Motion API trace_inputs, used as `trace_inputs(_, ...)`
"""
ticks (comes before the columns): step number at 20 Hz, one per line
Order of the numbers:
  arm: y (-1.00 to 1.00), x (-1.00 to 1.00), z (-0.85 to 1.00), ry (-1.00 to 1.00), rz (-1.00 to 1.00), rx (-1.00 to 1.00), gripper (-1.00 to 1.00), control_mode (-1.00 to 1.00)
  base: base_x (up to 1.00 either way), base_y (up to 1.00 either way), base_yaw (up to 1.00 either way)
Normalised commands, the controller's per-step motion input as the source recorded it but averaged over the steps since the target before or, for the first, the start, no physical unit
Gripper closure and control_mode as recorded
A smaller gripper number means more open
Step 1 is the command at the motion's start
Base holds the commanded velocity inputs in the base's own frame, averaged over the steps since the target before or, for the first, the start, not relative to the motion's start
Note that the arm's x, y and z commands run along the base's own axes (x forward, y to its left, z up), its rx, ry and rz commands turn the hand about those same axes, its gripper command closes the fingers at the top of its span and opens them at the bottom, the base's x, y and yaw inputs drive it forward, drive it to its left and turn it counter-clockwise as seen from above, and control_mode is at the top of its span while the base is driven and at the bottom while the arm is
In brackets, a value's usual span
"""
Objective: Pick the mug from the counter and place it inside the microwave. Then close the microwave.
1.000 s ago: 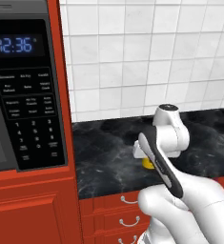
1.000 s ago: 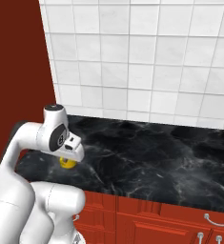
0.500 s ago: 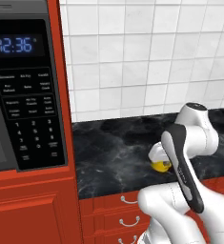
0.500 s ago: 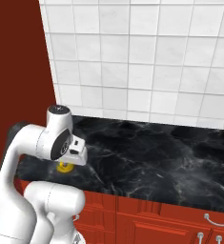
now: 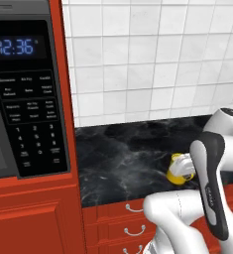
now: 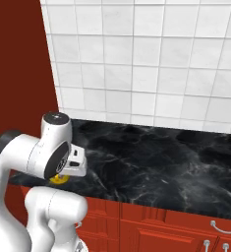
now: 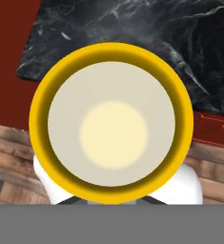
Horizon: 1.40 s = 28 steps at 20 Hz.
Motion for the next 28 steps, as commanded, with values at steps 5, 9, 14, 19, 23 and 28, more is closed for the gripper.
trace_inputs(5, 0.0, -0.31, 0.11, -0.02, 0.06, 0.0, 1.0, -1.0, 0.0, 0.0, 0.0)
trace_inputs(9, 0.0, 0.0, 0.0, 0.0, 0.0, 0.0, 1.0, 1.0, -0.14, 0.0, 0.01)
trace_inputs(14, 0.0, 0.0, 0.0, 0.0, 0.0, 0.0, 1.0, 1.0, -0.55, 0.0, 0.0)
trace_inputs(19, 0.0, 0.0, 0.0, 0.0, 0.0, 0.0, 1.0, 1.0, -0.82, 0.03, 0.0)
trace_inputs(23, 0.0, 0.0, 0.0, 0.0, 0.0, 0.0, 1.0, 1.0, -0.42, 0.49, 0.01)
trace_inputs(28, 0.0, 0.0, 0.0, 0.0, 0.0, 0.0, 1.0, 1.0, -0.48, 0.66, 0.03)
